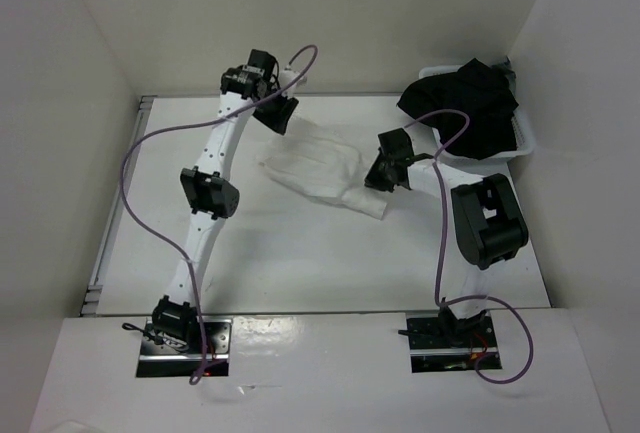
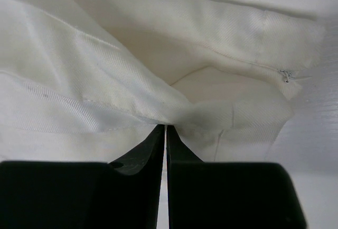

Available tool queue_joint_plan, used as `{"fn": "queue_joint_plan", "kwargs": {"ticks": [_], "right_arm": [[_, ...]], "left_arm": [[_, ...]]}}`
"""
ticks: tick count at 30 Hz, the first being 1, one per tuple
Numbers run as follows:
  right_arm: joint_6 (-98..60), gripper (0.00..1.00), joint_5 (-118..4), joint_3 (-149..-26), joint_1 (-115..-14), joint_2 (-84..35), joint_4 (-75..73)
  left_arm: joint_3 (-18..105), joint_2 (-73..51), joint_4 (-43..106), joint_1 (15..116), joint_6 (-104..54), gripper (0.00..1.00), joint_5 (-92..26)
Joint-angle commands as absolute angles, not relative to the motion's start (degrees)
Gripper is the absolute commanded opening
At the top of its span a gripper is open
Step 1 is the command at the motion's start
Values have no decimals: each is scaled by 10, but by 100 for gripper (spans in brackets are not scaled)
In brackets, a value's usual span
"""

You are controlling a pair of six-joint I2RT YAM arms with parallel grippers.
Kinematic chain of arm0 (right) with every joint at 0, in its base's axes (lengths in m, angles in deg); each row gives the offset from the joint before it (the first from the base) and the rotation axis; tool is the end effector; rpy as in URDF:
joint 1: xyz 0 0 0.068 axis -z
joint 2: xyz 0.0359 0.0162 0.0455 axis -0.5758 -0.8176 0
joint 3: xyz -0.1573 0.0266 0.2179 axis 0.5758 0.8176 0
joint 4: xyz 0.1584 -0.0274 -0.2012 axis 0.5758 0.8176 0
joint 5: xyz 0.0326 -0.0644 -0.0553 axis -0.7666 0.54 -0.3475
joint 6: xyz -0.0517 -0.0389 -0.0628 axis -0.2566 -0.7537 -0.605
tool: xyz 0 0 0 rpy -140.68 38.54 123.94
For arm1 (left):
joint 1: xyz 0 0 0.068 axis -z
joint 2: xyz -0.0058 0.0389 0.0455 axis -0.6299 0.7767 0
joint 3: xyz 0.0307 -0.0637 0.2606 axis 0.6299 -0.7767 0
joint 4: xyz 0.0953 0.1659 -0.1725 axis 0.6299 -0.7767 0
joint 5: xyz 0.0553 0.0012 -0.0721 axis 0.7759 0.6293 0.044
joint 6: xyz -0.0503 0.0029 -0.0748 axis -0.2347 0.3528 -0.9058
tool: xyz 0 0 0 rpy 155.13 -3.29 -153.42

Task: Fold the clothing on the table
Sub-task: Fold the skirt

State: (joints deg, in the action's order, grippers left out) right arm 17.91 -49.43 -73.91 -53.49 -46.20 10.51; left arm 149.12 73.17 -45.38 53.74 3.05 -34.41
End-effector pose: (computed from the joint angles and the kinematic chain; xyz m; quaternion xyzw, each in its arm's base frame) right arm 0.3743 0.1235 0.1351 0.2076 0.9238 0.1627 0.2776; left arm 0.5375 -0.1548 0.2073 0.2819 0.9131 -0.0738 0.2852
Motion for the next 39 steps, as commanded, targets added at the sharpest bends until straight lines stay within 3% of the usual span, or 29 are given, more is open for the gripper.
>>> {"fn": "queue_joint_plan", "kwargs": {"ticks": [1, 9, 12, 13, 14, 16, 17, 18, 21, 29, 31, 32, 35, 39], "right_arm": [[166, 8, -475, -734, -531, -432, 98], [176, 8, -481, -723, -526, -432, 82], [171, 9, -488, -729, -526, -432, 82], [171, 9, -488, -734, -526, -432, 82], [171, 9, -488, -734, -526, -432, 82], [171, 9, -494, -740, -526, -432, 82], [171, 9, -494, -740, -526, -432, 82], [171, 9, -494, -740, -526, -432, 82], [171, 9, -494, -745, -526, -427, 82], [160, 14, -469, -752, -531, -369, 99], [146, 22, -439, -768, -549, -348, 114], [145, 37, -431, -774, -555, -338, 120], [123, 59, -425, -797, -587, -318, 133], [112, 66, -420, -843, -662, -371, 140]], "left_arm": [[1498, 555, -450, 562, 3, 59, -400], [1307, 254, -450, 586, 37, 70, -434], [1132, 157, -399, 592, 63, 71, -392], [1039, 115, -354, 592, 63, 71, -352], [791, -1, -295, 601, 80, 71, -323], [544, -207, -117, 642, 116, 71, -211], [445, -269, -73, 664, 134, 82, -182], [328, -317, -44, 694, 142, 85, -164], [293, -368, -60, 711, 86, 92, -158], [265, -276, 65, 711, -2, 95, -177], [246, -276, 108, 711, -17, 95, -191], [235, -276, 125, 711, -22, 96, -192], [211, -276, 179, 711, -42, 98, -192], [211, -276, 191, 687, -64, 99, -175]]}}
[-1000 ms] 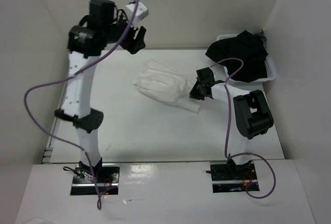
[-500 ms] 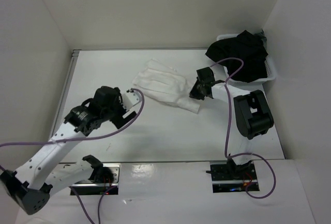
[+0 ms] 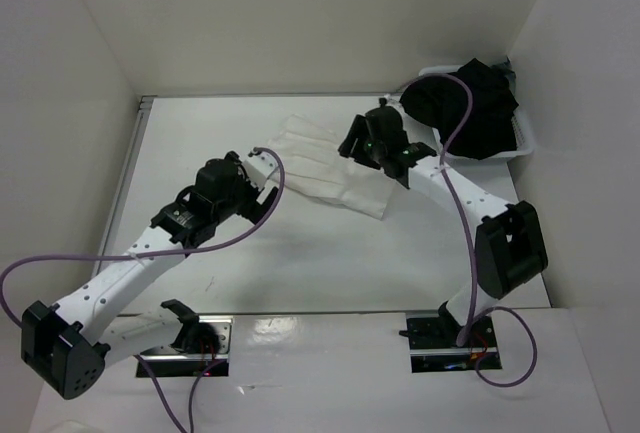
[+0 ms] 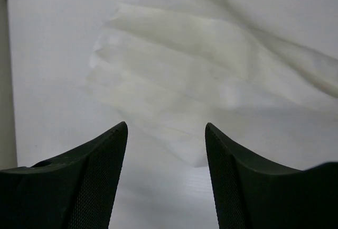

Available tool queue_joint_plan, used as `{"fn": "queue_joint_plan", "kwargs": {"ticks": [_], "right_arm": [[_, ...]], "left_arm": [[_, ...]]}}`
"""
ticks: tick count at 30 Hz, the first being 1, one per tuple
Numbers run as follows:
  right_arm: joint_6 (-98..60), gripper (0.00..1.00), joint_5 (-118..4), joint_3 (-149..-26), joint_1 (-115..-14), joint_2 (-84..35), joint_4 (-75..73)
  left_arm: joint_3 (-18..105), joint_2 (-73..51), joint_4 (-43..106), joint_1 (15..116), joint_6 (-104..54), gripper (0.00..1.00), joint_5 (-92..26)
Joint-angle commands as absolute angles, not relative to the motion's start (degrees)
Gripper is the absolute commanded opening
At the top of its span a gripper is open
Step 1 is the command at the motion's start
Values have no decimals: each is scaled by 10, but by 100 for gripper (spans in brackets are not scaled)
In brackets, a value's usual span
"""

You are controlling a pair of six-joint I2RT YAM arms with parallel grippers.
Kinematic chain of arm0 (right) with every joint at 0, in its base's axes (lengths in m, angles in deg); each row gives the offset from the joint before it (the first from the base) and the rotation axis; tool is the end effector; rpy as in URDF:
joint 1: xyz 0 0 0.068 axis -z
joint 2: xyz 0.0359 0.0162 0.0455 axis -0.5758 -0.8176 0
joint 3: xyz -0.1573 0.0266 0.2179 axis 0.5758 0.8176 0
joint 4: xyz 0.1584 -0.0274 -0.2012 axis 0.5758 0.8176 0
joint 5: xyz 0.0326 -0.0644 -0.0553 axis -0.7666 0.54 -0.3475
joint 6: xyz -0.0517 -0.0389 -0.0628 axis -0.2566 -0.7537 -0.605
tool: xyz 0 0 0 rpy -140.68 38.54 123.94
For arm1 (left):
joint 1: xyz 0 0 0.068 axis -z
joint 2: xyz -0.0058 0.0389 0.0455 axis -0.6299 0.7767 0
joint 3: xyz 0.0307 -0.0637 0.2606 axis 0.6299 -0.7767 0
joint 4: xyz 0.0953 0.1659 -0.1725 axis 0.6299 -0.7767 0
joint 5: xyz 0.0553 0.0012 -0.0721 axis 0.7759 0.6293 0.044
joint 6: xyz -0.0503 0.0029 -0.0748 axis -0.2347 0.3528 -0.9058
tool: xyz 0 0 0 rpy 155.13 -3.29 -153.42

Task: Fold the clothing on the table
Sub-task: Fold the skirt

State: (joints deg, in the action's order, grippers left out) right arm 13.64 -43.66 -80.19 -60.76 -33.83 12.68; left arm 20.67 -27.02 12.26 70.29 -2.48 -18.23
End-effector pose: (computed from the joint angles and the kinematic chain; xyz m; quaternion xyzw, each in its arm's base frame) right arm 0.3576 0.1618 0.2504 0.1300 0.8804 0.2029 0.4084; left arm 0.2369 -0.1328 0.2830 0.2811 0.8065 -0.0404 0.5185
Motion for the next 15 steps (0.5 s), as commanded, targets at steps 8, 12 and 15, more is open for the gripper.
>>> {"fn": "queue_joint_plan", "kwargs": {"ticks": [8, 12, 15], "right_arm": [[127, 50, -396, -1037, -722, -607, 166], [116, 48, -376, -1158, -722, -711, 237], [96, 45, -406, -1177, -722, -743, 252]], "left_arm": [[217, -302, 166, 651, -64, 99, -141], [222, -308, 151, 641, -58, 99, -141], [222, -313, 146, 636, -58, 99, -141]]}}
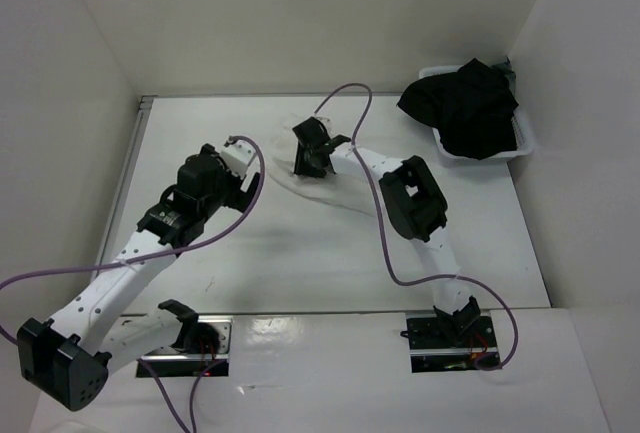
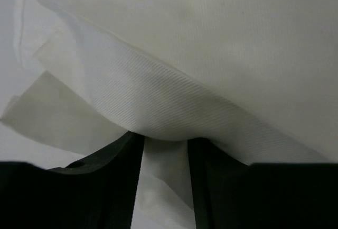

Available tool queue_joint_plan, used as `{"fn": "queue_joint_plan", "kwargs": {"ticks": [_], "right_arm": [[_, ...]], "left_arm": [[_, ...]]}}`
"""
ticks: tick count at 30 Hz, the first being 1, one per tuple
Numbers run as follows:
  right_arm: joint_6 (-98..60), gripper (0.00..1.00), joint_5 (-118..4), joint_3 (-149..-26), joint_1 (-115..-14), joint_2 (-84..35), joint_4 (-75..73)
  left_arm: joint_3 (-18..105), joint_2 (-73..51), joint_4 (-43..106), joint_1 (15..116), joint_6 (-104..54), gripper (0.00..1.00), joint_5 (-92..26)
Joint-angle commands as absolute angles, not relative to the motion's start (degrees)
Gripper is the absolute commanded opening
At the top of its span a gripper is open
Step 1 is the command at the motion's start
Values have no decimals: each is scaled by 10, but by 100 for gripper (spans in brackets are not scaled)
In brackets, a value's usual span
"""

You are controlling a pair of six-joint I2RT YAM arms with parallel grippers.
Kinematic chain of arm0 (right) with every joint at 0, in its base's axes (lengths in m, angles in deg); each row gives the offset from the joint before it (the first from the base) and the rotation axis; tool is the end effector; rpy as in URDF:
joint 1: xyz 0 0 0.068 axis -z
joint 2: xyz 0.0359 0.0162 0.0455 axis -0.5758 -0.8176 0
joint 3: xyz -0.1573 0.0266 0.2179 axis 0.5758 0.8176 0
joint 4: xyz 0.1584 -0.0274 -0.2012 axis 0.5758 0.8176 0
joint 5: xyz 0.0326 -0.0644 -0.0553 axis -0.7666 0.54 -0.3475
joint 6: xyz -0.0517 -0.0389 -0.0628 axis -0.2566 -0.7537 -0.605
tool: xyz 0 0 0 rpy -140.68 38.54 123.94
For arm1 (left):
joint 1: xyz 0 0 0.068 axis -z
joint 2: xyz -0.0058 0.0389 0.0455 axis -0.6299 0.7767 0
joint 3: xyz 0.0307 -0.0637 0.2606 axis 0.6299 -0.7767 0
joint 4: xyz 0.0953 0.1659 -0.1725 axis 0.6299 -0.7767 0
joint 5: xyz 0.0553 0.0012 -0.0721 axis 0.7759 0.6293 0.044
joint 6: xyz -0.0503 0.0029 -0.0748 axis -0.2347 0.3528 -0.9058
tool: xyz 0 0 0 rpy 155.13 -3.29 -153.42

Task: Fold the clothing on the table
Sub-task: Fold the skirt

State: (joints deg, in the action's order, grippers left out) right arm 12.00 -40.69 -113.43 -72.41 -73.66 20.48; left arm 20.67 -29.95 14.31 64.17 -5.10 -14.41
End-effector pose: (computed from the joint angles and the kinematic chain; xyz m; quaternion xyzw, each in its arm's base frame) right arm 0.4272 0.3089 0.1330 0.0300 0.9377 0.1460 0.3138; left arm 0.2451 -0.0988 0.3010 0.1918 0.8073 -0.0036 0.5581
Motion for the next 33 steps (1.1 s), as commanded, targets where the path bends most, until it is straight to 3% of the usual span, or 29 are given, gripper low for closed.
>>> {"fn": "queue_joint_plan", "kwargs": {"ticks": [1, 7, 14, 17, 18, 21, 24, 29, 33], "right_arm": [[89, 41, -427, -1167, -722, -743, 252], [29, 33, -581, -991, -722, -668, 148], [14, 34, -671, -791, -740, -497, 99], [34, 52, -690, -793, -745, -451, 99], [41, 64, -690, -798, -745, -441, 99], [91, 76, -648, -810, -730, -387, 112], [186, 76, -627, -760, -668, -296, 136], [283, 79, -536, -577, -542, -63, 181], [283, 84, -509, -532, -498, -33, 199]], "left_arm": [[222, -313, 141, 636, -58, 99, -141], [222, -319, 141, 630, -58, 99, -147], [222, -319, 148, 630, -46, 99, -179], [217, -300, 162, 630, -41, 99, -209], [217, -292, 162, 630, -34, 99, -220], [229, -255, 162, 642, -29, 99, -257], [237, -227, 156, 662, -15, 100, -280], [230, -170, 197, 673, 8, 100, -274], [264, -108, 188, 680, 8, 100, -313]]}}
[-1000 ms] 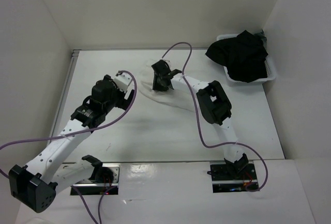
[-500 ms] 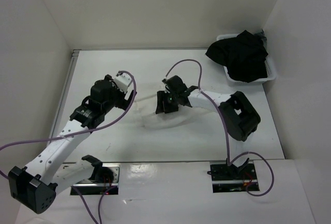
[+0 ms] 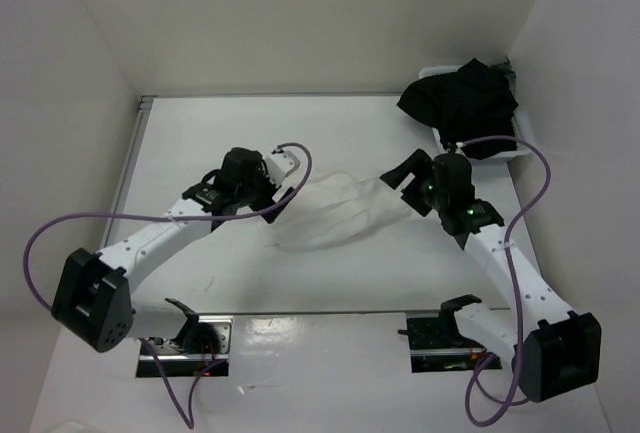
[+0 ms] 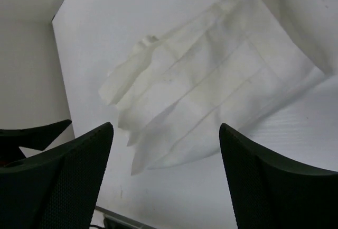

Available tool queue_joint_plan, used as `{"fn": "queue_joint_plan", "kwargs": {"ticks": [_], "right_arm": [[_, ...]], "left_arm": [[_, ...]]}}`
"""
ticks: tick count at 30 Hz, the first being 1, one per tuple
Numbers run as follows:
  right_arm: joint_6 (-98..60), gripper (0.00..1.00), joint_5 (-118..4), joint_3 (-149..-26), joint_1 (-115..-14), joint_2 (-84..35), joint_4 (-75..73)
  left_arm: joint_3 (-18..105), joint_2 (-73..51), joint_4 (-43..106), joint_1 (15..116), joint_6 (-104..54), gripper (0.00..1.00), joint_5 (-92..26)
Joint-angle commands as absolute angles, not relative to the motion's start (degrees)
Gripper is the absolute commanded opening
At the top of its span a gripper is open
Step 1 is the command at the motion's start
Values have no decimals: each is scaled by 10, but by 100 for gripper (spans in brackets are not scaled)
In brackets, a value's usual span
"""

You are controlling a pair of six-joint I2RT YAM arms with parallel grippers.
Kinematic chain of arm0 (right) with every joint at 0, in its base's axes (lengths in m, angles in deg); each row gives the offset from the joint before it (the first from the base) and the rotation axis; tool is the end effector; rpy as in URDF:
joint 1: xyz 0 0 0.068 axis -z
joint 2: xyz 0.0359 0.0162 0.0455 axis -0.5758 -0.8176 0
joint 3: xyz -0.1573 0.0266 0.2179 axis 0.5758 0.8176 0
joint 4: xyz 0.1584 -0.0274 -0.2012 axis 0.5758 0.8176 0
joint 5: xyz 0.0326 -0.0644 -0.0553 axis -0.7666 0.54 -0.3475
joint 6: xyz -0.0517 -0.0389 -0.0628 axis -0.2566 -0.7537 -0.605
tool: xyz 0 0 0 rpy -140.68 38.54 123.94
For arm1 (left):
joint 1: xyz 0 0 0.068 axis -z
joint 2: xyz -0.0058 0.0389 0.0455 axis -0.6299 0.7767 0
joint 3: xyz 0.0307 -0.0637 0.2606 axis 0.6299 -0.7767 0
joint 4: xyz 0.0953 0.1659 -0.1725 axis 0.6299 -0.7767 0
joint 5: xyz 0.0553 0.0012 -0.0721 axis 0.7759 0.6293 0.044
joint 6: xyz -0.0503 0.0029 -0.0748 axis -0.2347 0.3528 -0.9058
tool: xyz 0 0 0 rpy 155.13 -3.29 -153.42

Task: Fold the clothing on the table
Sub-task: Fold the skirt

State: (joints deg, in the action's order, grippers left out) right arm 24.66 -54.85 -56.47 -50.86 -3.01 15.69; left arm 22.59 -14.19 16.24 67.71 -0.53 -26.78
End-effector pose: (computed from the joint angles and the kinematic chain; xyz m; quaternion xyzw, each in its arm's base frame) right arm 0.2550 0.0791 0.2542 0.2392 0.8402 0.2964 0.3860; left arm 0.2742 -0.1530 0.2435 0.3231 0.8236 -0.0766 0.4598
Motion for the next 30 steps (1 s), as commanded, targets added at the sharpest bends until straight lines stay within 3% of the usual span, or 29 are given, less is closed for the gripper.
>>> {"fn": "queue_joint_plan", "kwargs": {"ticks": [1, 5, 12, 25, 27, 30], "right_arm": [[290, 87, -509, -527, -483, -40, 199], [316, 97, -500, -496, -456, -65, 163], [334, 98, -533, -435, -396, -111, 85], [358, 98, -581, -447, -415, -318, -70], [372, 94, -586, -447, -420, -338, -81], [378, 69, -597, -447, -420, -370, -86]], "left_arm": [[273, -95, 182, 686, 8, 100, -313], [304, -37, 195, 705, 1, 100, -299], [309, 25, 225, 705, 26, 100, -271], [299, 108, 248, 705, 43, 100, -207], [299, 118, 254, 705, 43, 100, -202], [292, 125, 260, 705, 56, 100, -197]]}}
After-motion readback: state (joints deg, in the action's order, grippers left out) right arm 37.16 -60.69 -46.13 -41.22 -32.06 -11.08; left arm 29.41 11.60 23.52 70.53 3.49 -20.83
